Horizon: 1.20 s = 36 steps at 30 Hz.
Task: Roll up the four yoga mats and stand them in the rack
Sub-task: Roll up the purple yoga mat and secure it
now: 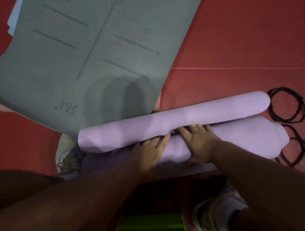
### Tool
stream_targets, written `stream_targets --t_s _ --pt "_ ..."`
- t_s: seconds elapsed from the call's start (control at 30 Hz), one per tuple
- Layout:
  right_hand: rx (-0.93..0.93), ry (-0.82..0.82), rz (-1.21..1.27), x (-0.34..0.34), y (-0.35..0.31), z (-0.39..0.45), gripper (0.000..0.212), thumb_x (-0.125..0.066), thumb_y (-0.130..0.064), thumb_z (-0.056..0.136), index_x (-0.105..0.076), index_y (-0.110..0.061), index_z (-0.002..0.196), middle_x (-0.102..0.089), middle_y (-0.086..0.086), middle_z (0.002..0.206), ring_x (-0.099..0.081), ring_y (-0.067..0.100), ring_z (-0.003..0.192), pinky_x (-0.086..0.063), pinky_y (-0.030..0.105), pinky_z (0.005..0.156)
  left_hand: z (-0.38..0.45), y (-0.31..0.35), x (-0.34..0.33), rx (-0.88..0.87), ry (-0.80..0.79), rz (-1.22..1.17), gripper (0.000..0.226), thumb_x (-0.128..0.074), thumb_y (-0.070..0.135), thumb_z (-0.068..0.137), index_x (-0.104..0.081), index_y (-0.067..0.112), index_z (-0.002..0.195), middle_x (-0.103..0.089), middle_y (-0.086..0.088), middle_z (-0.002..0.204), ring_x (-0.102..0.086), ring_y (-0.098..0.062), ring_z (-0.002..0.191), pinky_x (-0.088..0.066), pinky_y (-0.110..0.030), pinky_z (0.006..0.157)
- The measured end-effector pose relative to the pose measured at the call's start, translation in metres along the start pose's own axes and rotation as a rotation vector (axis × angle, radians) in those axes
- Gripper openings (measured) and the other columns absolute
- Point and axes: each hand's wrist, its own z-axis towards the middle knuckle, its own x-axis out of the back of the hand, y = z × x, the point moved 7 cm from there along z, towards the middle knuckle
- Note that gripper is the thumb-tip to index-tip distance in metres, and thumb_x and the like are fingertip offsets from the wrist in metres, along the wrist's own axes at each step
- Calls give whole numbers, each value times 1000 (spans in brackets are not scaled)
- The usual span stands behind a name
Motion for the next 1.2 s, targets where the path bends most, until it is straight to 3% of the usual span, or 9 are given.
stream_targets --t_s 0.13,0.27,0.47,0.63,0.73,0.87,1.03,1.1,1.2 --pt "0 44 -43 9 -1 -6 144 -72 -80 57 14 -23 158 -6 17 163 -4 36 152 -5 63 119 29 -30 12 26 -310 -62 135 -86 53 59 -4 25 163 -41 -3 158 -48 -24 138 -42 -36 111" --pt "26 16 -118 2 -25 -10 145 -79 -71 56 15 -27 157 -21 12 159 -23 33 146 -14 61 118 25 -34 19 20 -481 -229 131 -92 57 48 -27 31 159 -44 9 156 -47 -15 138 -37 -27 114" --pt "23 -53 -155 10 -34 -2 133 -81 -64 58 -3 -24 158 -50 8 140 -44 30 132 -30 50 108 12 -24 7 55 -476 -237 120 -88 36 73 -8 33 162 -15 2 169 -23 -19 152 -23 -35 121" --pt "14 -140 -101 12 -29 -2 104 -81 -58 63 -30 -22 145 -58 -4 133 -55 21 124 -36 44 106 20 -18 22 -106 -368 -117 124 -88 39 68 -10 22 163 -20 -3 168 -27 -19 151 -24 -25 119" --pt "-2 -132 -57 11 -23 -2 94 -83 -63 53 -45 -27 131 -60 -7 127 -58 20 120 -42 42 102 10 -10 10 -84 -415 -52 122 -82 47 73 -3 19 163 -14 -7 169 -20 -24 153 -21 -32 123" --pt "-49 -186 35 9 -9 1 98 -86 -63 38 -55 -30 125 -66 -10 115 -65 17 108 -53 35 92 10 13 6 -59 -133 227 123 -81 65 56 -25 26 159 -50 -7 143 -53 -30 125 -40 -46 107" --pt "-44 -173 179 4 -8 -8 110 -88 -61 34 -47 -33 132 -63 -8 124 -62 18 114 -53 36 94 0 16 -3 81 -80 254 124 -77 72 29 -49 35 144 -66 -4 107 -65 -29 92 -52 -44 82" --pt "-33 -137 220 6 -6 -10 118 -89 -59 40 -38 -34 144 -58 -4 137 -57 20 124 -48 39 102 9 15 1 71 -61 174 102 -80 56 57 -40 38 149 -63 -2 125 -63 -31 111 -48 -47 93" --pt "-81 -21 194 21 5 -15 109 -86 -61 53 -36 -33 147 -54 -1 141 -52 24 129 -43 40 105 26 2 8 74 -340 -47 115 -86 51 62 -22 36 156 -47 2 152 -49 -26 135 -42 -44 110"
